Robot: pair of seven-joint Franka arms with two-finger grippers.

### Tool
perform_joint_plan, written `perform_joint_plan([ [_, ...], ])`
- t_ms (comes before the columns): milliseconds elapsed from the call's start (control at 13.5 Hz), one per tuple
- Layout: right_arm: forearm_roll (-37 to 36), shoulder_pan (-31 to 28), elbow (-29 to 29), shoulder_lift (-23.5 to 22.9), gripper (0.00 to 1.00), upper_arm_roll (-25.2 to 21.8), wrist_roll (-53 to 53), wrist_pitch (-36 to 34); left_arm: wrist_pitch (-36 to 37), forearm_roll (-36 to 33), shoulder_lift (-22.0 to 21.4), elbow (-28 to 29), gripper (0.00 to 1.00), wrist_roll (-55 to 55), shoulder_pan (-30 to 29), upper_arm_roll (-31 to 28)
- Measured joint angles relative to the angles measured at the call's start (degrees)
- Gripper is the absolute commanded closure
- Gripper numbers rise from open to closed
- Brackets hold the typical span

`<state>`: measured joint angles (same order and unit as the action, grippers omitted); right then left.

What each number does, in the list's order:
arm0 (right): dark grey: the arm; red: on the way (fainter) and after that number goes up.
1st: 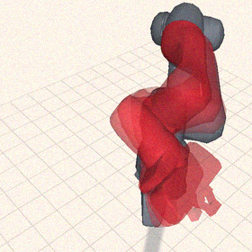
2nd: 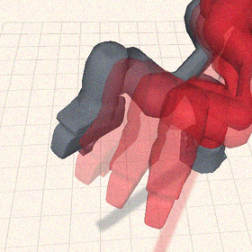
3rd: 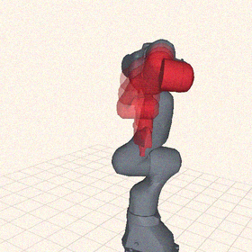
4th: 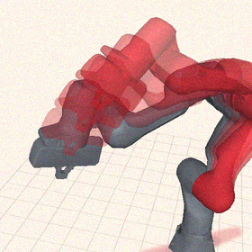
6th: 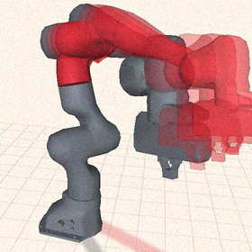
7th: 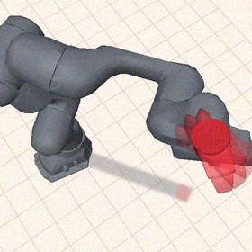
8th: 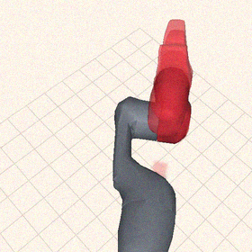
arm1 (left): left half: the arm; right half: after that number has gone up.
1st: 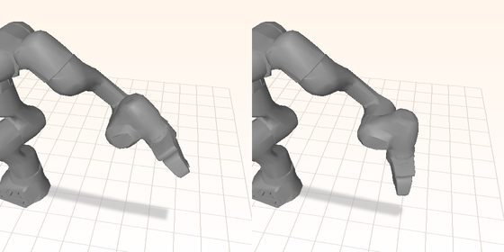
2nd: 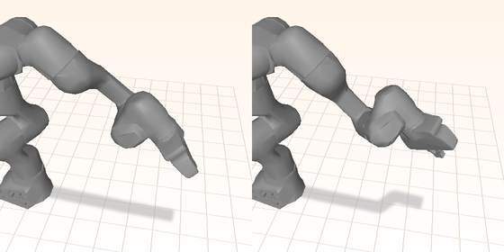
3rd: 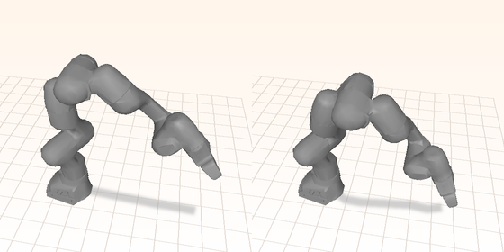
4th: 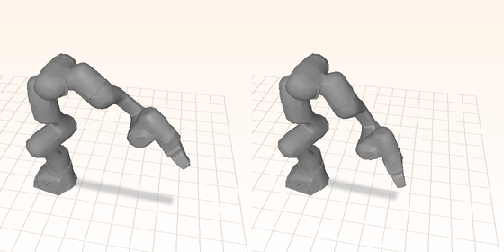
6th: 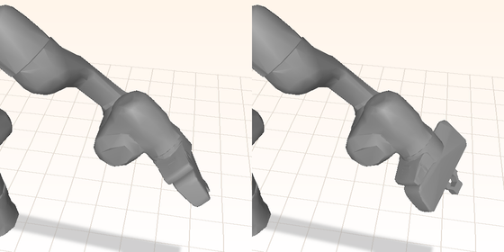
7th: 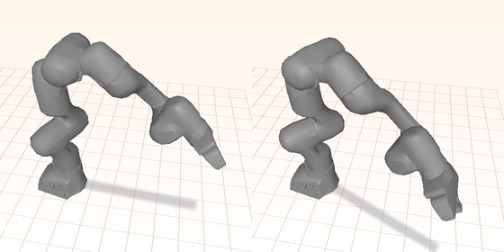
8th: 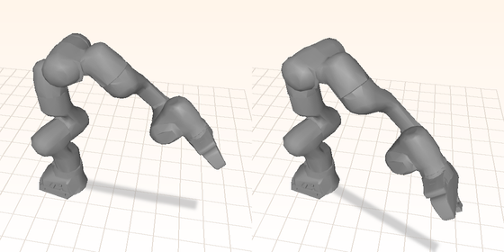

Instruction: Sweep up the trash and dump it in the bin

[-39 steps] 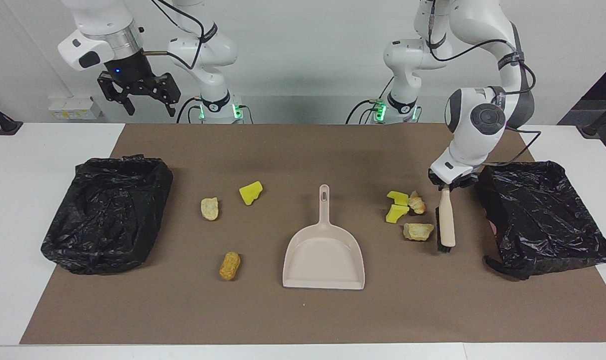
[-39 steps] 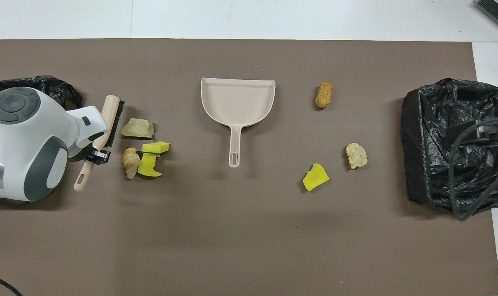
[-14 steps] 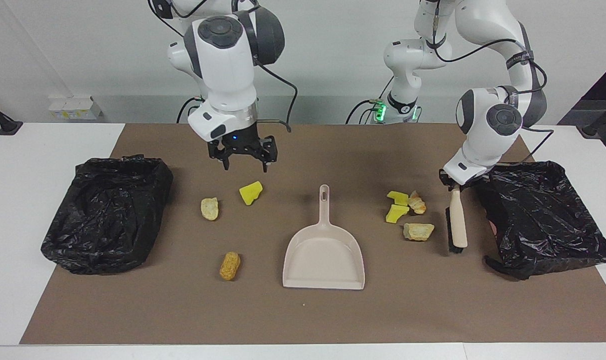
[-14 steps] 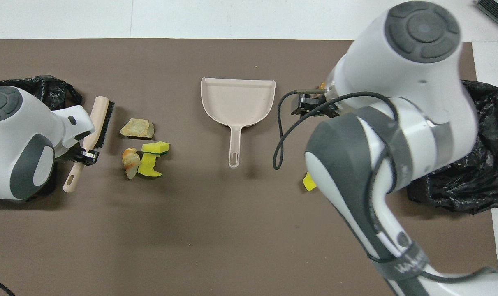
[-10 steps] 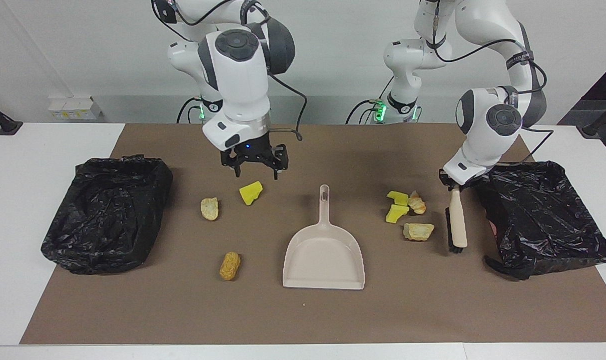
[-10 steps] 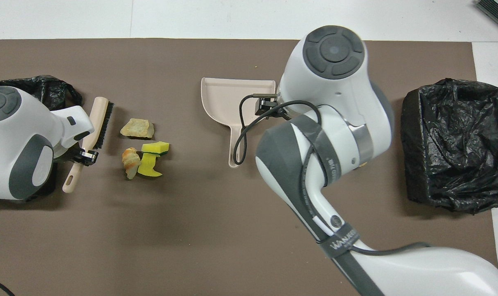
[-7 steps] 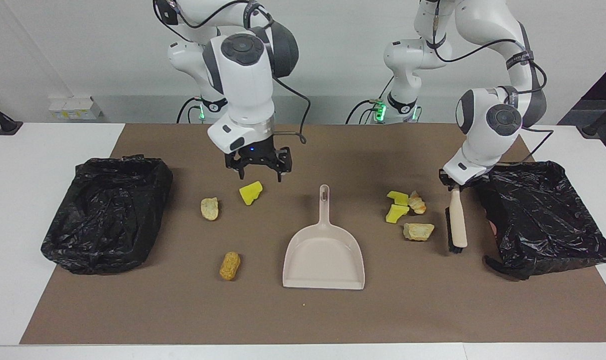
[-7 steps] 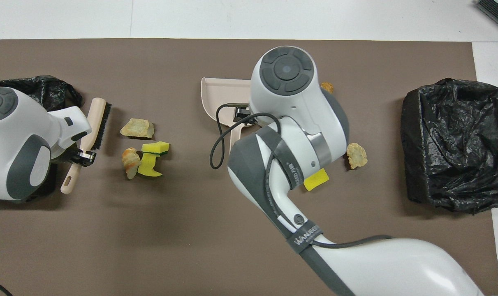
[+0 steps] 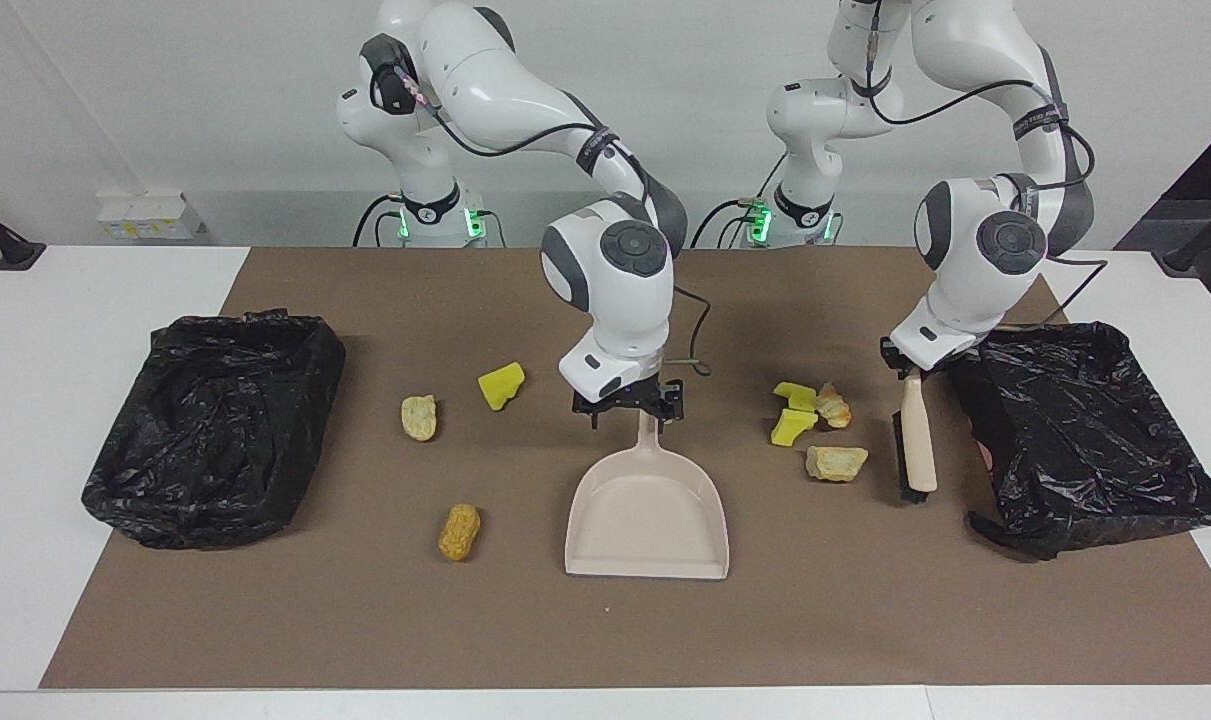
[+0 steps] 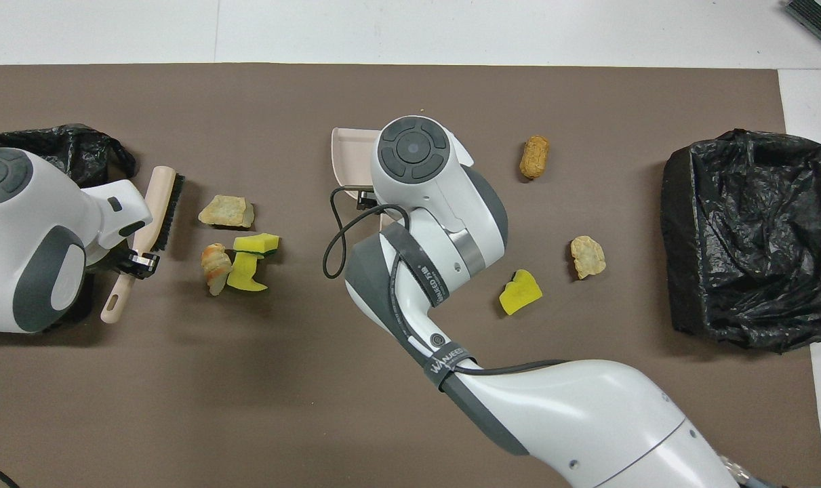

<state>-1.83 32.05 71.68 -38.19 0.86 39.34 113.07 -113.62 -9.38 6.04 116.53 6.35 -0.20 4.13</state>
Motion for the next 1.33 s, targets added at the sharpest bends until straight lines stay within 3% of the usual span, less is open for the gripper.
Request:
perform_joint_plan([
  [295,-0.02,3.19,-1.36,-3.67,0.01,0.03,0.38,2.42,-0.02,0.0,-0.08,0.06,1.0,0.01,-0.01,0.01],
  [813,-0.2,3.02,-2.06,-3.89,0.43,-0.55,1.15,2.43,-0.04,0.0,-0.18,0.1,1.0,0.02,-0.02,0.01],
  [886,-0.21,2.92,-1.89,-3.9,0.54,-0.55,1.37,2.43,-0.04,0.0,-0.19,0.1,1.0,0.02,-0.02,0.01],
  [1034,-0.21,2.85,-1.57,-3.91,0.92,-0.55,1.45,2.43,-0.23,0.0,-0.19,0.1,1.0,0.02,-0.02,0.02],
  [1108,-0.23,2.85,-1.55,-3.91,1.0,-0.57,1.45,2.43,-0.28,0.0,-0.2,0.1,1.0,0.02,-0.04,0.01],
  [1330,-0.42,2.39,-1.61,-3.43,1.0,-0.89,1.44,2.42,-0.31,0.03,-0.21,0.1,1.0,-0.15,-0.08,0.01],
])
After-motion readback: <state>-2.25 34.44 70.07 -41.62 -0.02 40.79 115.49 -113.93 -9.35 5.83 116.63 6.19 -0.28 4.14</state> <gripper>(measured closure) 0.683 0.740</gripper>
